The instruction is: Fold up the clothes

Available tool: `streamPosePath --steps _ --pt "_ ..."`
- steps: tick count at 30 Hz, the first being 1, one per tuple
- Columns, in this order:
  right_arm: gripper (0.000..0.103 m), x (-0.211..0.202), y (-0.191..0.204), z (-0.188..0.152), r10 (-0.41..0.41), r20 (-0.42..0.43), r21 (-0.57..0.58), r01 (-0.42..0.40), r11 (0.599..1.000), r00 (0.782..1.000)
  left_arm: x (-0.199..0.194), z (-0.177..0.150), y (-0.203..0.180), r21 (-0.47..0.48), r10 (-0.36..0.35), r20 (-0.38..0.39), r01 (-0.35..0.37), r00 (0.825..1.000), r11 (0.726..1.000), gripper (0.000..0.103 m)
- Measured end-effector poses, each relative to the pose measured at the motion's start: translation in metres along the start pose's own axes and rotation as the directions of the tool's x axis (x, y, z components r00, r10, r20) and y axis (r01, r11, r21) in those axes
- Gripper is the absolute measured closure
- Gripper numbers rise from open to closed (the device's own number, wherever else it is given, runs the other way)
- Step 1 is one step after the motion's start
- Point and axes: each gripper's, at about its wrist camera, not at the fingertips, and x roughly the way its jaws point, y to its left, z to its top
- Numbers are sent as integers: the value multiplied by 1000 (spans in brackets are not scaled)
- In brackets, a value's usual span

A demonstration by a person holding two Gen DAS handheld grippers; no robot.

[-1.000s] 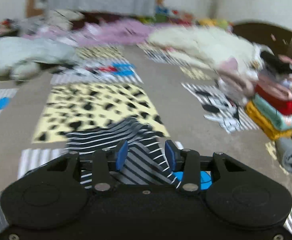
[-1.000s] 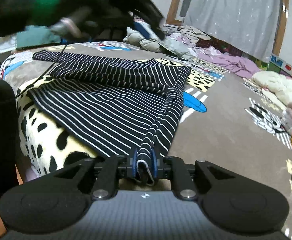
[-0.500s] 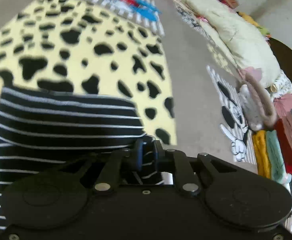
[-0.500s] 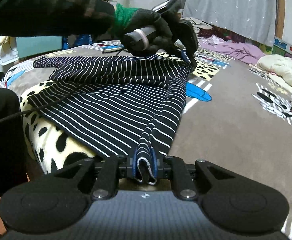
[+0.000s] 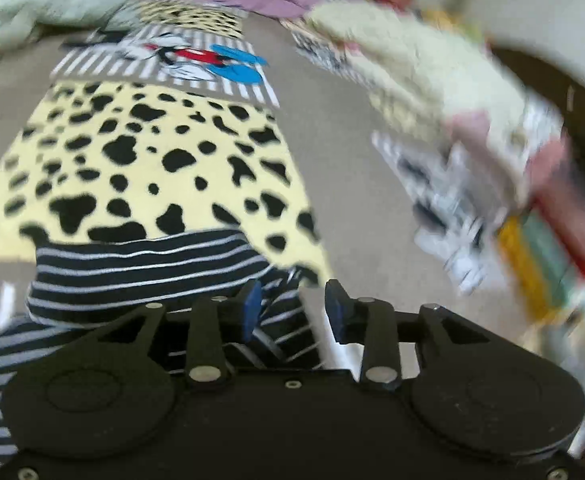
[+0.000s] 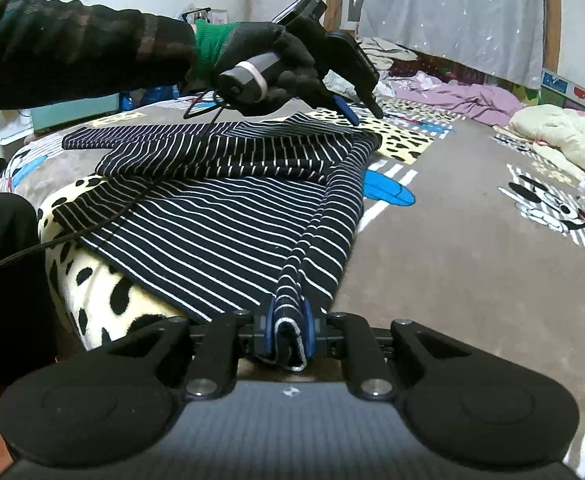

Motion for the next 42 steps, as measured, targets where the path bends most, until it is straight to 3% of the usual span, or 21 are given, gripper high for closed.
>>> streamPosePath --steps 1,2,4,14,20,22,26,29,32,34,35,36,38,42 --pt "86 0 0 0 -1 2 -2 1 1000 1000 10 -3 -6 65 51 -24 -49 998 997 86" --pt "86 0 1 1 -1 4 -5 1 1000 1000 16 -5 -7 76 57 -31 -54 998 996 87" --pt "87 0 3 1 -3 3 -15 3 1000 1000 16 -4 4 -15 -6 -27 6 1000 1000 96" --pt "90 -11 8 7 -33 62 -43 36 998 998 9 -1 16 -96 -92 14 93 996 991 97" --pt "90 -14 33 20 -26 99 -148 41 988 995 10 2 20 -106 -103 23 105 994 989 97" --pt "90 -4 50 23 -8 78 -216 25 976 997 11 3 21 -109 -106 25 108 994 988 97" --pt "90 24 70 14 -2 -70 -298 -19 954 998 11 5 24 -115 -113 31 116 993 987 97" --pt "90 21 69 17 0 -59 -297 -17 955 998 12 6 24 -100 -103 31 106 994 989 97" --pt "89 24 72 14 -48 -47 -319 31 947 998 20 2 11 27 -36 -2 36 999 999 89" --pt "87 23 72 13 -35 -50 -310 18 951 998 13 5 8 38 -19 4 19 1000 999 78" --pt "79 18 71 13 -11 -35 -299 0 954 999 5 6 6 47 2 24 -3 1000 999 71" --pt "63 13 70 14 13 -20 -288 -19 957 1000 -6 6 4 64 31 57 -35 998 997 68" --pt "39 -3 67 14 59 29 -256 -49 965 998 -32 -1 3 49 25 100 -29 995 998 68" --pt "39 -28 43 19 85 141 -119 -68 991 986 -60 -42 -3 -47 -34 103 39 994 998 68"
